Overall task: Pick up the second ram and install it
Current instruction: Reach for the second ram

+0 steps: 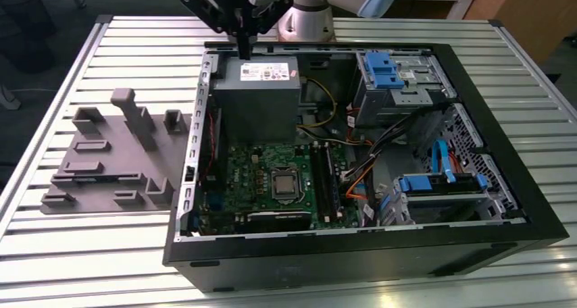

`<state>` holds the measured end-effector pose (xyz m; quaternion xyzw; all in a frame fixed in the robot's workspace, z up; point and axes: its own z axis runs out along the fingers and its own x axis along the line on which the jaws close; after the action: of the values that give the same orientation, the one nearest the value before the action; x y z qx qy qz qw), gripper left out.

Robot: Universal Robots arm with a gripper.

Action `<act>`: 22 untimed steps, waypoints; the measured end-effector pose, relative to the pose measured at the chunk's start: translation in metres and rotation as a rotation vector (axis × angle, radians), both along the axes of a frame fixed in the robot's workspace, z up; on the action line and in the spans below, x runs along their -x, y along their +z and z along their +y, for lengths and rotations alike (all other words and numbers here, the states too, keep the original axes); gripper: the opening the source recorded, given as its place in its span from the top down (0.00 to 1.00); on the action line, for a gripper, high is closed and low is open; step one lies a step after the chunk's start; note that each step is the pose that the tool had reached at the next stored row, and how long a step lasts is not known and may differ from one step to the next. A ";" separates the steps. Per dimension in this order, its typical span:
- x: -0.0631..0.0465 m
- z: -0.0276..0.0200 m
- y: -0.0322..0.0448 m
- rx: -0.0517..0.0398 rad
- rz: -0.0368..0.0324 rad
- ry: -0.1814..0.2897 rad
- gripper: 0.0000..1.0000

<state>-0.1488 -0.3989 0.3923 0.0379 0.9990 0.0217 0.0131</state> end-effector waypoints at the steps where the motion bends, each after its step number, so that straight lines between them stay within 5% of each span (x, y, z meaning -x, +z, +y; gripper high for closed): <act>1: 0.001 0.0000 0.0000 0.0000 0.0000 0.000 0.89; 22: 0.011 0.0000 -0.0009 0.0000 0.0002 0.000 0.89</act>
<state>-0.1600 -0.3989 0.3914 0.0379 0.9990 0.0217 0.0130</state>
